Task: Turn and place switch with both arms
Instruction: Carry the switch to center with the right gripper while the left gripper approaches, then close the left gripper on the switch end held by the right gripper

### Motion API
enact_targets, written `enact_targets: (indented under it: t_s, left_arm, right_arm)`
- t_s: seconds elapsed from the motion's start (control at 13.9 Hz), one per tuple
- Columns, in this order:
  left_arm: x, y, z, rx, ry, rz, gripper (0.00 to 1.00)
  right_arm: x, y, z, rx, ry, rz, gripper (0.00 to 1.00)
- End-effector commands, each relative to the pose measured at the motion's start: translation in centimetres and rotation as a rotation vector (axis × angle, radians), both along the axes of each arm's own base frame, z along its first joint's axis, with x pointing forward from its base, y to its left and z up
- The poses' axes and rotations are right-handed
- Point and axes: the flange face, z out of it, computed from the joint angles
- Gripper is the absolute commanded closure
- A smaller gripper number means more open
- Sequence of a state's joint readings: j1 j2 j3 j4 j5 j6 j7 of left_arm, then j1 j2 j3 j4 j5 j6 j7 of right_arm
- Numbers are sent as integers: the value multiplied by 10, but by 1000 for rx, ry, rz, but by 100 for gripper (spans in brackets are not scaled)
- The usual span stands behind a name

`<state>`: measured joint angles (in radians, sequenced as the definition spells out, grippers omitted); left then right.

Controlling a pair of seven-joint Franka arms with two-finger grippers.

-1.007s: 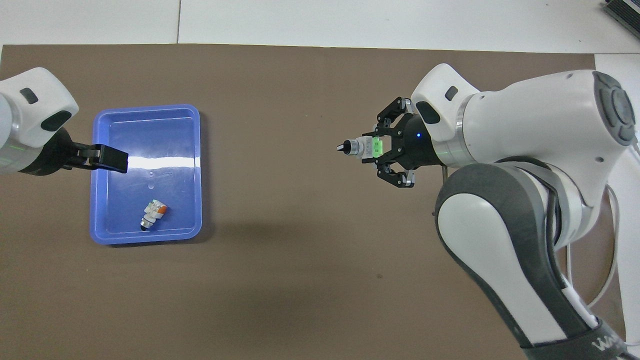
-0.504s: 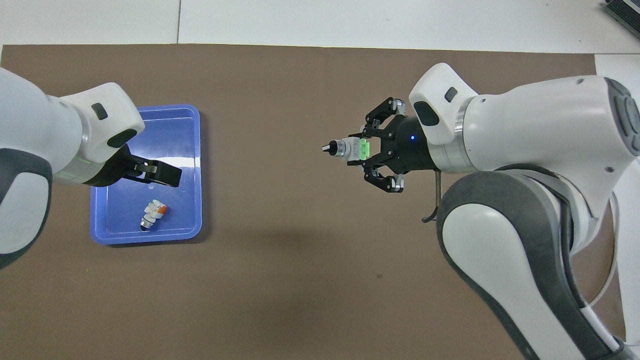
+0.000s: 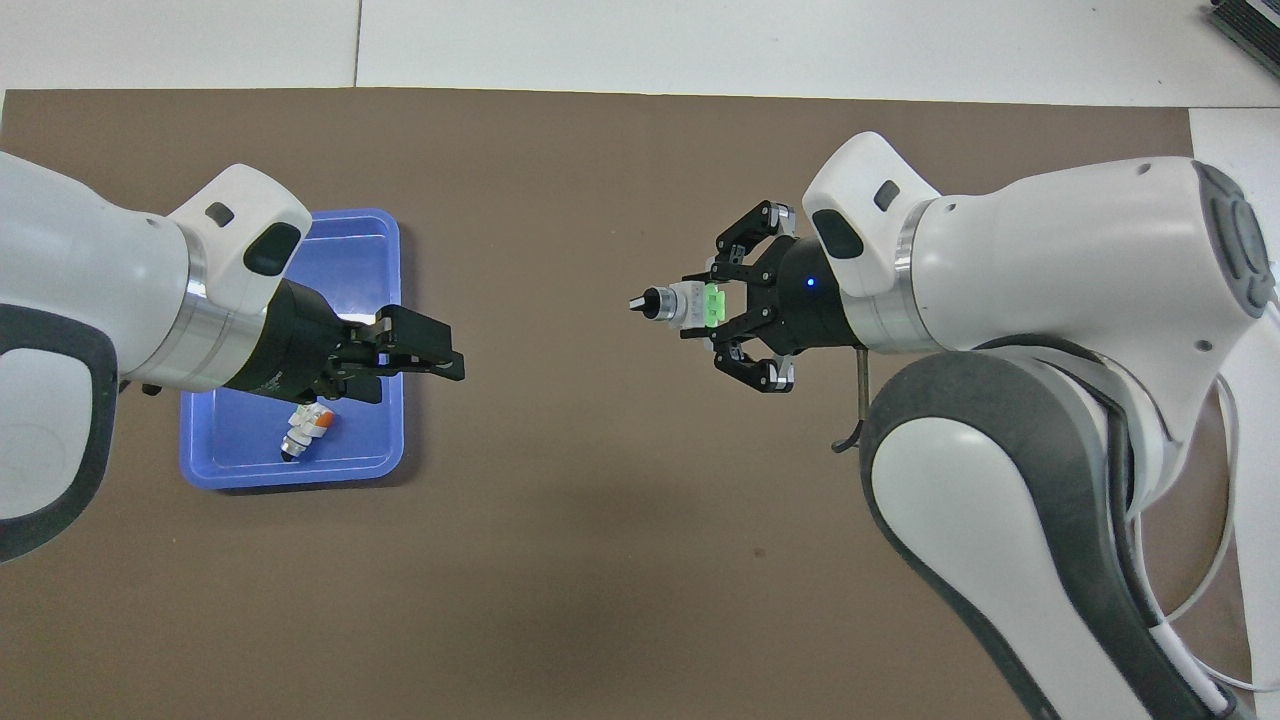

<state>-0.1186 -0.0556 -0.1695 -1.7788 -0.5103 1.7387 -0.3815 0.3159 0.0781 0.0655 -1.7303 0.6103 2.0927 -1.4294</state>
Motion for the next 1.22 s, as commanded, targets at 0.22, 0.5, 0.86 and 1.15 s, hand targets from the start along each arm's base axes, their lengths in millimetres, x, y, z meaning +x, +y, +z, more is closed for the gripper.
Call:
enact_targets:
  t_s: [0.22, 0.5, 0.86, 1.15]
  left_arm:
    - [-7, -7, 3, -160, 156, 404, 31]
    - [-6, -34, 11, -232, 249, 615, 44]
    - [-12, -68, 17, -266, 304, 761, 56]
    - [-11, -88, 21, -334, 319, 882, 67]
  right_arm:
    - [-5, 0, 3, 23, 7, -22, 100]
    - [-5, 0, 3, 22, 7, -21, 100]
    - [-5, -1, 3, 17, 6, -19, 100]
    - [-5, -1, 2, 13, 4, -18, 100]
